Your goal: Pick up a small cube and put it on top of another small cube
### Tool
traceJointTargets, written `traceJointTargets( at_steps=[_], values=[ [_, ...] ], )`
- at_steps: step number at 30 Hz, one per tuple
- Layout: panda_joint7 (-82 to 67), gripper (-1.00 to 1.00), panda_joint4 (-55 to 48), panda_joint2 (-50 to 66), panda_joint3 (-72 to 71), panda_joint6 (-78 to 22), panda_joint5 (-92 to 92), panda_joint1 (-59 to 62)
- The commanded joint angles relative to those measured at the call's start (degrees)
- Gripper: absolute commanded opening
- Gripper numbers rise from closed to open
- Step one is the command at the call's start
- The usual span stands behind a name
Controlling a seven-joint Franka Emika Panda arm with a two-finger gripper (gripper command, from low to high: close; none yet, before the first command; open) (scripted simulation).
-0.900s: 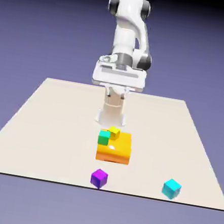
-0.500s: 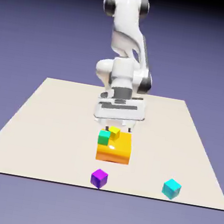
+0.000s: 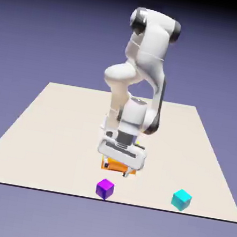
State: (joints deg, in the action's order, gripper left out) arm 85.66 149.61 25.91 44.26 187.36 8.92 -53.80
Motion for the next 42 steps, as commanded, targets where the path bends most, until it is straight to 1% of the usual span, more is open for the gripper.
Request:
traceJointTargets(
  at_steps=[1,3,11,12,13,20,22,34,42],
  values=[
    [1.5,0.0,-0.4,2.1,1.6,0.5,0.3,-1.9],
    [2.5,0.0,-0.7,3.4,2.6,0.8,0.5,-3.1],
    [5.6,0.0,-7.7,13.7,-10.7,7.2,-2.5,12.6],
    [5.6,-1.0,-7.7,13.7,-10.7,7.2,-2.5,12.6],
    [5.6,-1.0,-7.7,13.7,-10.7,7.2,-2.5,12.6],
    [2.8,-1.0,-1.2,4.2,1.6,1.3,0.3,-1.9],
    [1.0,-1.0,-0.8,2.8,-0.4,-0.7,1.3,-3.6],
    [6.8,-1.0,1.7,-12.8,-25.3,-18.5,-1.3,7.6],
    [22.7,-1.0,5.8,-26.7,-41.9,-30.2,-2.7,23.1]
  ],
)
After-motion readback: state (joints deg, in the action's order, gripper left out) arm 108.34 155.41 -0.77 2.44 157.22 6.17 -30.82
